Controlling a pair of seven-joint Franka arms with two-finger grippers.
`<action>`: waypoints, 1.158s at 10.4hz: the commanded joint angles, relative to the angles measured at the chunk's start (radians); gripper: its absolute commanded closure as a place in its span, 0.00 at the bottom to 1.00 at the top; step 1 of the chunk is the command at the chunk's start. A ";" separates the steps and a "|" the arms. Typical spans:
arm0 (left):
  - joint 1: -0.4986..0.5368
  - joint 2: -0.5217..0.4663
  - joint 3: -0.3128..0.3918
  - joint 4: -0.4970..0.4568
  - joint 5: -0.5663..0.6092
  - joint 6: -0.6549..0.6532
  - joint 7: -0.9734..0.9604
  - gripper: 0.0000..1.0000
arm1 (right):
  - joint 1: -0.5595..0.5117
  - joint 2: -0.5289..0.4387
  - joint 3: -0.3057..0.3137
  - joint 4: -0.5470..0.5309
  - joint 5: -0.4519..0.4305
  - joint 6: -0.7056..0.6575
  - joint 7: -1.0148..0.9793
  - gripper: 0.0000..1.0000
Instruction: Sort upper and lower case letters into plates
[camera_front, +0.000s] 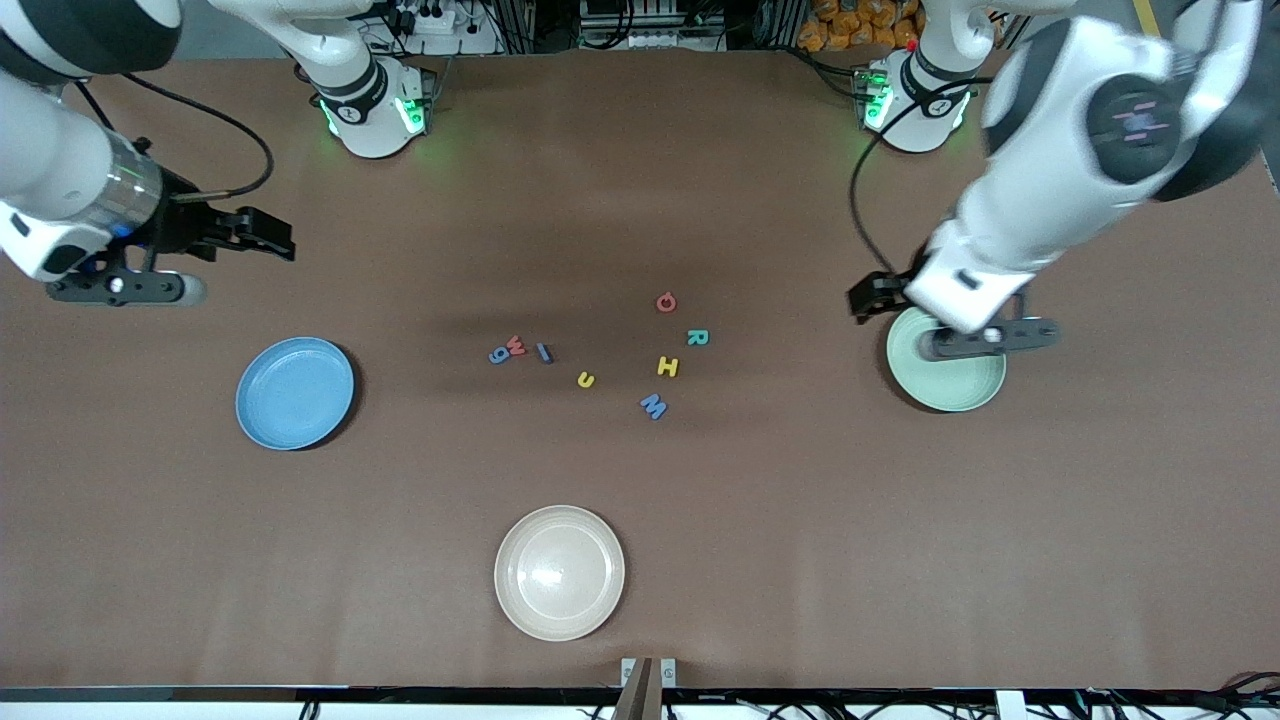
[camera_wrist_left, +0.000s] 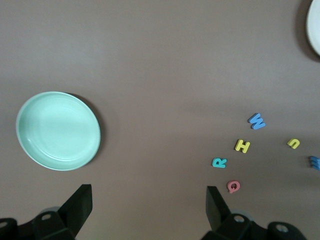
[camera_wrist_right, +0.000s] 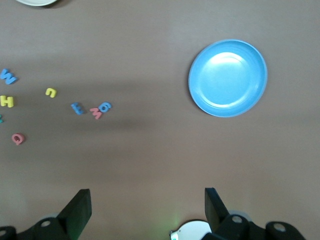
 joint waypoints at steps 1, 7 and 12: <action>-0.082 0.070 0.002 -0.020 0.028 0.081 -0.139 0.00 | 0.075 0.063 0.000 0.023 0.016 0.047 0.005 0.00; -0.153 0.179 -0.017 -0.161 0.000 0.352 -0.274 0.00 | 0.242 0.238 -0.002 0.020 0.015 0.185 0.153 0.00; -0.185 0.285 -0.066 -0.222 0.000 0.535 -0.208 0.00 | 0.339 0.361 -0.002 -0.030 -0.002 0.362 0.228 0.00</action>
